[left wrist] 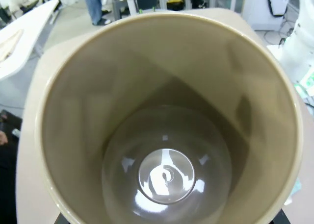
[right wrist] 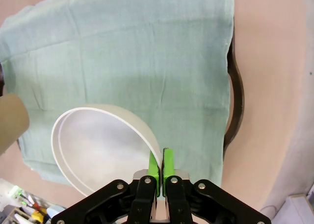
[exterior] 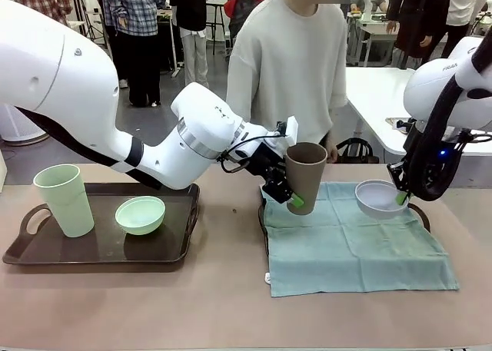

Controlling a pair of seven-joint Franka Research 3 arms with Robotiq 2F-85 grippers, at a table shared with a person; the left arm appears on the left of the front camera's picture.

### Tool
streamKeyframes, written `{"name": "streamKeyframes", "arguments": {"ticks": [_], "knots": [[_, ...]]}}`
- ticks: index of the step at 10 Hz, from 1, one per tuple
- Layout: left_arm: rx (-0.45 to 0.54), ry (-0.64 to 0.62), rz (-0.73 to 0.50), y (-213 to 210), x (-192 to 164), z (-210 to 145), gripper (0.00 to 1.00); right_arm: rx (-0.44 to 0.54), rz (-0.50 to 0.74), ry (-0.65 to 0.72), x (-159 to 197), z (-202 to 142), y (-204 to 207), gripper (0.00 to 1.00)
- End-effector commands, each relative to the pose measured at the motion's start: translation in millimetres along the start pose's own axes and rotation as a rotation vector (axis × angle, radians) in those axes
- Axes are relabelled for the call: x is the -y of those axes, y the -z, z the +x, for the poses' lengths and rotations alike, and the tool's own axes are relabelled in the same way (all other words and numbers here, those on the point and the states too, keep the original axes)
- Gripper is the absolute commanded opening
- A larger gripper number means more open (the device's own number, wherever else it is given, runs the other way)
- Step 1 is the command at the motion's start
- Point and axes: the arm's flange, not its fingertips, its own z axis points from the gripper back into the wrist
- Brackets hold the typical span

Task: Set up a tray with a mat and arrange the tableware.
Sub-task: Place the Picnic Bowl and Reusable plastic cup back onto the Handle tray in front of the human's position.

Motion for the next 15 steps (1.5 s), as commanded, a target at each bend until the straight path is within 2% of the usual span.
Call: {"name": "streamKeyframes", "arguments": {"ticks": [1,7,13,14,15], "knots": [[0.026,-0.008,-0.003,14,-8,-10,0.81,0.012,0.022,-0.039,-1,13,22,0.04],[0.018,0.027,-0.014,40,-14,-17,0.81,0.031,0.058,-0.083,-4,27,45,0.04],[0.009,0.044,-0.005,42,-22,-19,0.81,-0.002,0.07,-0.075,-2,41,62,0.04],[0.005,0.043,-0.004,43,-22,-19,0.81,-0.006,0.067,-0.072,-1,41,63,0.13],[-0.011,0.029,-0.011,43,-21,-19,0.96,-0.009,0.066,-0.073,0,40,63,0.31]]}}
